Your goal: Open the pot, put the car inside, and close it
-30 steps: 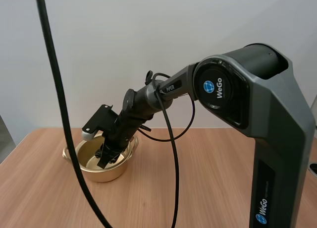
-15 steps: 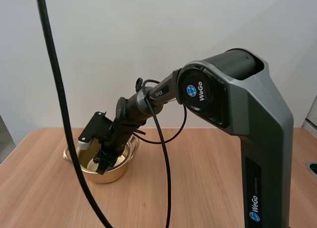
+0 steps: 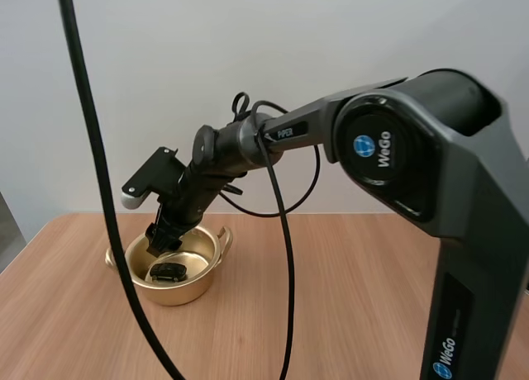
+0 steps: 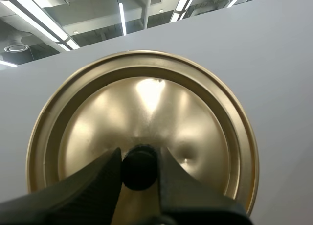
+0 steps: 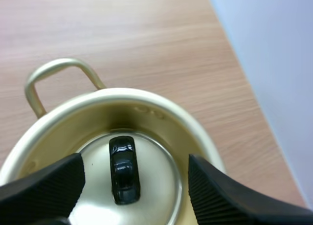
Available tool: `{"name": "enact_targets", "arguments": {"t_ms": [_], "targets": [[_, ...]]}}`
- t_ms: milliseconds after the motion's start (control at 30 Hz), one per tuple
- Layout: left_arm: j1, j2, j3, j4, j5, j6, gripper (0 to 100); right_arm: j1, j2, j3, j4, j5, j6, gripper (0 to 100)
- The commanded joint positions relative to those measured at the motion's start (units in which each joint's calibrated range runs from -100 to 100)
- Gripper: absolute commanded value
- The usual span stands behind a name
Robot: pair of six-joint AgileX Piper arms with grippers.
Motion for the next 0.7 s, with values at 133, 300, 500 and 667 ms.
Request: {"name": "enact_targets", "arguments": {"t_ms": [133,300,500,667], "targets": [[0.05,0.14,-0.04,0.02,-0.85,0.04,0,-3.06,-16.26,0.00,-3.99,3.18,3.99,100],[0.05,1.98,-0.04,1.72,0.36,0.04,0,-7.86,-27.75,0.00,-8.86,6.54,8.54,100],[0.05,6.56,1.16,5.87,5.00,-0.73,0,-13.35,-41.67,0.00,-15.46,8.79,17.35,100],[0.05,8.72,5.06,4.06,9.29,-0.73,0,-17.32,-51.49,0.00,-20.32,10.02,20.86,100]]}}
